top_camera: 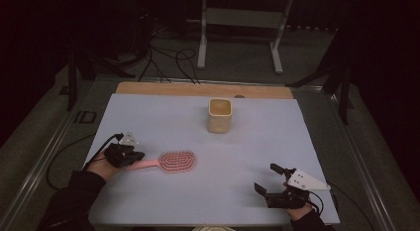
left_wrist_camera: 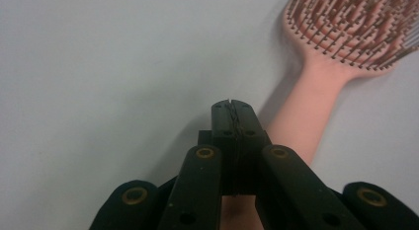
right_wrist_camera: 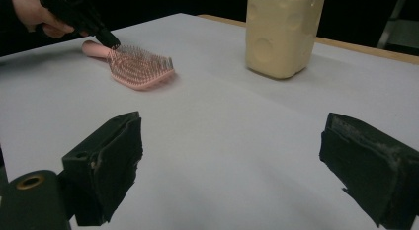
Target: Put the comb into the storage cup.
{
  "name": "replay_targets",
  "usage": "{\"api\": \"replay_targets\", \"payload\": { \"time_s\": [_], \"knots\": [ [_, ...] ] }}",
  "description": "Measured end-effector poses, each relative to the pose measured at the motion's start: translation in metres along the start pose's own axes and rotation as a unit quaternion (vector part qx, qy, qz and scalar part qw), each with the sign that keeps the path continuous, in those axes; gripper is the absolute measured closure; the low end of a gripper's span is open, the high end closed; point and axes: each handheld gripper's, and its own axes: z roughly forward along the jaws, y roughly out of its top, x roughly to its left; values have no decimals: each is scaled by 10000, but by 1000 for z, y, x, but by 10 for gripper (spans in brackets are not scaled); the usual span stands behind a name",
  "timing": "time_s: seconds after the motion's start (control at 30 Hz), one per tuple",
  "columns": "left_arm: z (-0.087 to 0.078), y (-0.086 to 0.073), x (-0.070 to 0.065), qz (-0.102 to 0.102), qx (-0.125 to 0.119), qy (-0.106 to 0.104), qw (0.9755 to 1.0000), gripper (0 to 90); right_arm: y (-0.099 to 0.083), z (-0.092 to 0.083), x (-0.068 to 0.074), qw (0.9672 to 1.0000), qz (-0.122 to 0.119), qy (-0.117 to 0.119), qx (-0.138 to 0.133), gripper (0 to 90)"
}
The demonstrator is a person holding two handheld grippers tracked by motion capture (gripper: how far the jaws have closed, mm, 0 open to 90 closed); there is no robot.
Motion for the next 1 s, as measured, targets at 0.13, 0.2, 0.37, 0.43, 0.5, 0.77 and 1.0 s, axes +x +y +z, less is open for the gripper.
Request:
{"api": "replay_targets", "payload": {
  "time_s": [0.13,0.2,0.37,0.43,0.5,0.77,1.0],
  "knots": [
    [-1,-2,-1,-23,11,-63,10000,900,0,0,0,10000,-7,-4,5,90],
    [-2,-3,-3,-23,59,-93,9999,900,0,0,0,10000,-1,-4,3,90],
    [-2,-4,-13,66,107,-155,9998,900,0,0,0,10000,-1,-14,9,90],
    [-3,-4,-17,71,78,-151,9998,900,0,0,0,10000,-1,-20,9,90],
    [-5,-4,-22,84,66,-178,9998,900,0,0,0,10000,3,-21,6,90],
    [-7,-8,-31,119,170,-294,9994,900,0,0,0,10000,-7,-22,19,90],
    [-9,-9,-41,129,217,-352,9991,900,0,0,0,10000,-18,-31,24,90]
  ]
}}
